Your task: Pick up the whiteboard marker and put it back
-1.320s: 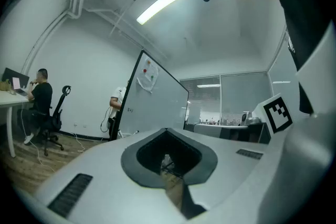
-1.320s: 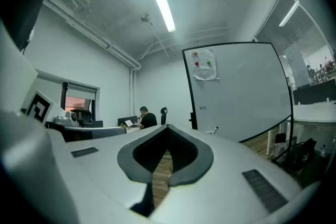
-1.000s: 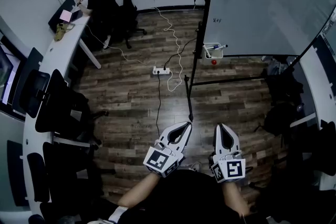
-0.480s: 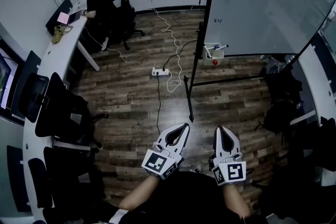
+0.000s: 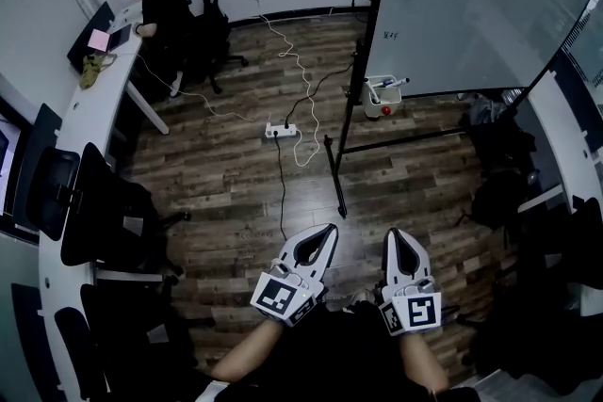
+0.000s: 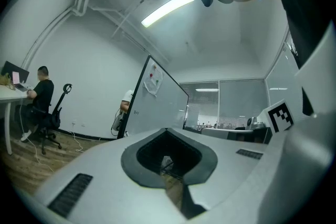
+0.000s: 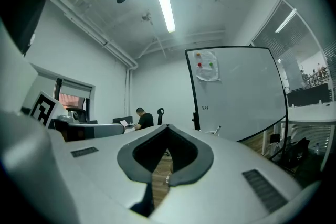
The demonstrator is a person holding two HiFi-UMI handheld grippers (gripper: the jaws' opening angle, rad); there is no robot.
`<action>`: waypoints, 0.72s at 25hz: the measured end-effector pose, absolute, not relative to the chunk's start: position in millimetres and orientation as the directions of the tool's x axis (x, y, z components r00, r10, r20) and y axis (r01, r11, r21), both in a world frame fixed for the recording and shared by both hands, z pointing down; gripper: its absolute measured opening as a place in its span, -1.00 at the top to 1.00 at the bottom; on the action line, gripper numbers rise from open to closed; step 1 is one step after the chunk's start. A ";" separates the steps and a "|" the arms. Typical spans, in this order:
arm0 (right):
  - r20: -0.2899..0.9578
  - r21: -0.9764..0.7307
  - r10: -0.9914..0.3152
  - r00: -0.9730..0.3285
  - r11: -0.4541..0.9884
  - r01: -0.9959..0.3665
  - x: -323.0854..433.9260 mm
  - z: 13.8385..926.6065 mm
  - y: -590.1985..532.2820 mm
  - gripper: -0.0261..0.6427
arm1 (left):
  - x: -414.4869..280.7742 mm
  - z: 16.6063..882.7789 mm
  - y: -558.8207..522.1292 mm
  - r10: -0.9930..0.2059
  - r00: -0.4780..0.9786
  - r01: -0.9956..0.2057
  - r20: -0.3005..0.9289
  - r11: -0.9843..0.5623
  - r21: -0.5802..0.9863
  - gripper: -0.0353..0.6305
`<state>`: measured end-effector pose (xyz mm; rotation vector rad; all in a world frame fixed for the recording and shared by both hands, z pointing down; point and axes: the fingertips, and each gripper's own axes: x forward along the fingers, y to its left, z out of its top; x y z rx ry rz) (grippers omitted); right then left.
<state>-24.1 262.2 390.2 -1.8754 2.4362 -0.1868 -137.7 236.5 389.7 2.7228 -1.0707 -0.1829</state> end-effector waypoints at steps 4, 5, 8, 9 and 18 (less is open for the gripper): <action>0.026 -0.128 -0.973 -0.228 0.223 -0.966 -27.4 391.5 258.6 0.88 | -142.7 386.5 231.4 -0.667 0.744 -0.639 -0.037 -0.726 0.252 0.87; 0.028 -0.128 -0.974 -0.223 0.218 -0.967 -28.2 391.5 257.9 0.88 | -142.9 386.5 230.6 -0.662 0.748 -0.633 -0.043 -0.732 0.253 0.87; 0.033 -0.127 -0.975 -0.221 0.216 -0.968 -31.0 391.6 255.5 0.88 | -145.1 391.6 227.1 -0.662 0.749 -0.635 -0.026 -0.727 0.261 0.87; 0.033 -0.126 -0.975 -0.222 0.216 -0.968 -31.3 392.0 253.3 0.88 | -145.1 392.8 224.4 -0.663 0.748 -0.636 -0.024 -0.727 0.259 0.87; 0.030 -0.137 -0.971 -0.237 0.231 -0.963 -18.4 398.3 220.5 0.88 | -127.3 397.9 195.3 -0.658 0.752 -0.626 -0.040 -0.731 0.271 0.87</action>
